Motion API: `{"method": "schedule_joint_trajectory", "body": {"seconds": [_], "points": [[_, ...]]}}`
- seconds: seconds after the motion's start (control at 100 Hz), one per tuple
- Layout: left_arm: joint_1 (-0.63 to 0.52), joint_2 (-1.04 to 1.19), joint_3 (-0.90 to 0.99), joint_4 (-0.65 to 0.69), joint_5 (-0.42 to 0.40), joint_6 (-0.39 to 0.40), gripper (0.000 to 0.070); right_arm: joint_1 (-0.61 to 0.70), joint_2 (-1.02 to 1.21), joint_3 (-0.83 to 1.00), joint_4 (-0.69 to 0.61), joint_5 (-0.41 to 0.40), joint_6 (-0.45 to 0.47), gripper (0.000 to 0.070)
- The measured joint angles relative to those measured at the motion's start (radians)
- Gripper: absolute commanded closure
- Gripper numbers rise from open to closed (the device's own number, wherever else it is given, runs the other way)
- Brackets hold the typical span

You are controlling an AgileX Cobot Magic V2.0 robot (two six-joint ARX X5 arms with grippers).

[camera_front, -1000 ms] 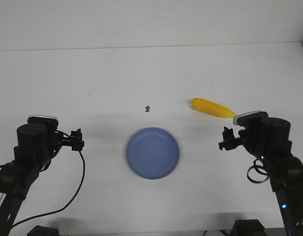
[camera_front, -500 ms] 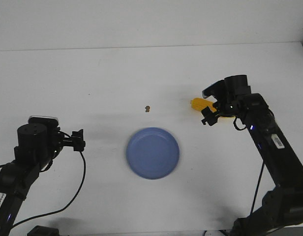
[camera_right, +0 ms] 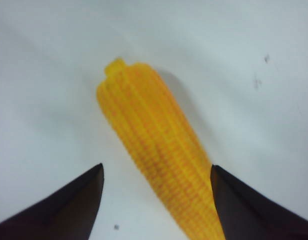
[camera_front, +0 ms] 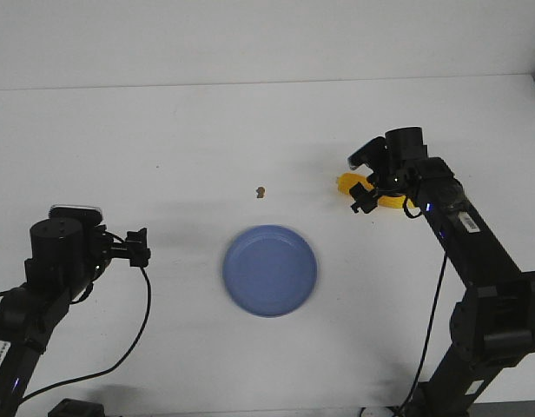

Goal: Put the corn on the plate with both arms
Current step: 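Reach the right gripper to the yellow corn cob and grasp it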

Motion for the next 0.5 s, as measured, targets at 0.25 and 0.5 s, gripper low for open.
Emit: {"method": "schedule_joint_trajectory", "body": {"seconds": [0.25,0.5], "points": [[0.0,0.0,0.0,0.0,0.0,0.0,0.0145,-0.023,0.058,0.001,0.035,-0.027,0.0,0.0255],[0.0,0.001,0.0,-0.003,0.0,0.0,0.0145,-0.045,0.079,0.003,0.077,-0.072,0.002,0.0255]]}}
